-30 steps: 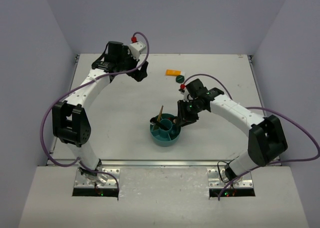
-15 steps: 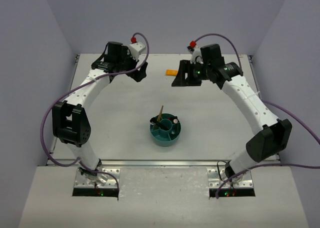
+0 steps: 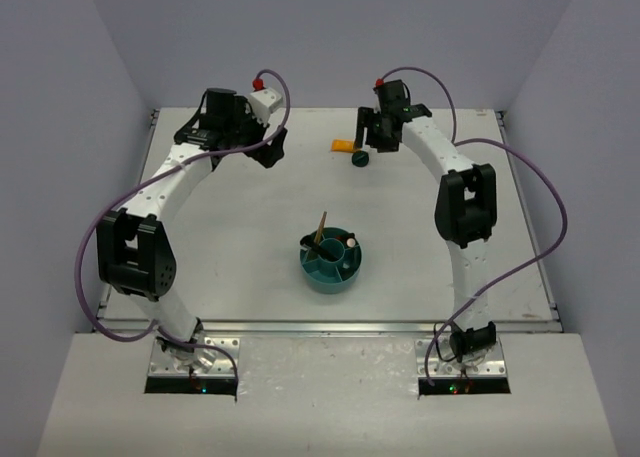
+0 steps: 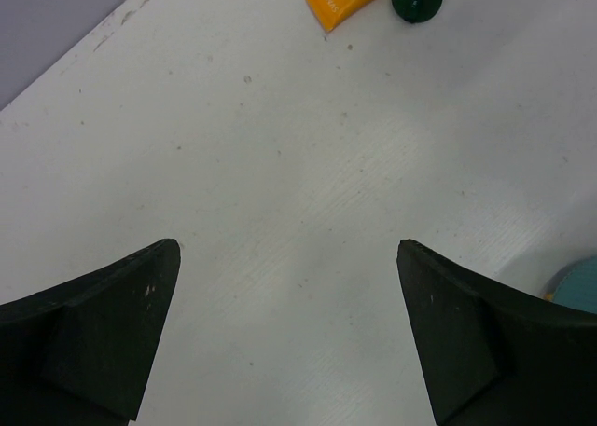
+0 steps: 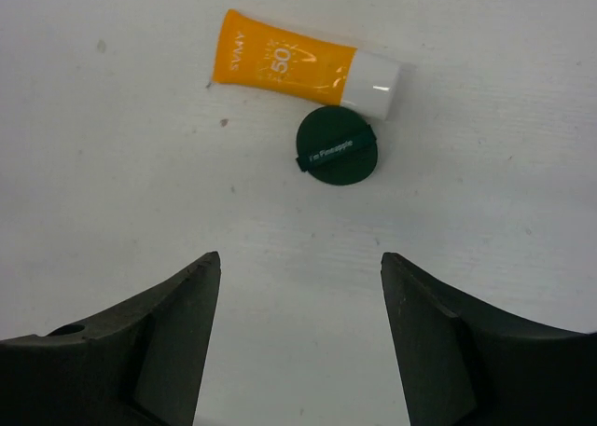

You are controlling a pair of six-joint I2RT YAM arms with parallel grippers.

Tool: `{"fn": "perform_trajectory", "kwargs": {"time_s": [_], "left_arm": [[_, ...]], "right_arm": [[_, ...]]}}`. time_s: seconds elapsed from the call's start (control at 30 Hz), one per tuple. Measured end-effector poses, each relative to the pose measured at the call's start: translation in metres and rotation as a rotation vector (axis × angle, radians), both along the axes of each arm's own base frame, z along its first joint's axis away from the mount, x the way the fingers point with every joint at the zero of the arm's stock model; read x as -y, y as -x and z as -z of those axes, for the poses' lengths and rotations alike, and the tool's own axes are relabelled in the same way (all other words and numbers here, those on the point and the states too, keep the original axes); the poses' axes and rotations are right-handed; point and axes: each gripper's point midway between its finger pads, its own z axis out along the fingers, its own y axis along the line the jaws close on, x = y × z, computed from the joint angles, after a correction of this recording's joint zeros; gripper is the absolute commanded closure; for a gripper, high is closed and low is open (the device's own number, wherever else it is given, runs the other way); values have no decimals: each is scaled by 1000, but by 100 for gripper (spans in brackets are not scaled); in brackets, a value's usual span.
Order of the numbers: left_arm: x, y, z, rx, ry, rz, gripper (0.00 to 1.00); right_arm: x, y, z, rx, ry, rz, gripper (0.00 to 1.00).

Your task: Organize the makeup

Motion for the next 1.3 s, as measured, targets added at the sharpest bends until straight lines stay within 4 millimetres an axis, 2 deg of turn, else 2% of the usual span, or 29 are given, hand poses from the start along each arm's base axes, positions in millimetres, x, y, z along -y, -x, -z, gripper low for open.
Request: {"fn": "perform_trajectory", "kwargs": {"time_s": [0.1,0.2,0.37,0.47,0.6,0.7,0.83,0.97,1.0,1.1,1.2,1.23,1.3], "left_arm": [[-5,2,-1,2,0,-10,0],[-9,5,0,-1,0,-17,0],[-11,4,0,-3,3,-23,0],[-12,4,0,-4,5,-26,0],[-13,4,0,-6,8,-32,0],[-14,4,0,-7,10,-35,0],[-15,3,0,-9,13,-40,0],[-16,3,0,-10,17,-45,0],[-16,3,0,-11,18,-47,0],[-17,3,0,-11,18,-49,0],[-17,3,-1,-11,18,-49,0],[-17,3,-1,-11,18,-49,0],[-17,3,-1,-11,18,-49,0]], "right_arm": [[9,-13,36,-38,-3,52,30],[17,-22,58,-46,-11,94,30],[23,-36,68,-18,-29,135,31],[19,-42,76,-5,-43,137,35],[11,-44,97,-22,-72,129,39],[5,-49,96,-11,-103,126,41],[3,-48,99,-19,-116,130,50],[1,-46,102,-31,-133,130,64],[0,-46,102,-30,-136,131,64],[-1,-45,105,-32,-148,139,77],[-2,-45,108,-32,-159,141,97],[-2,-45,109,-31,-161,143,100],[-3,-45,109,-26,-170,143,100]]}}
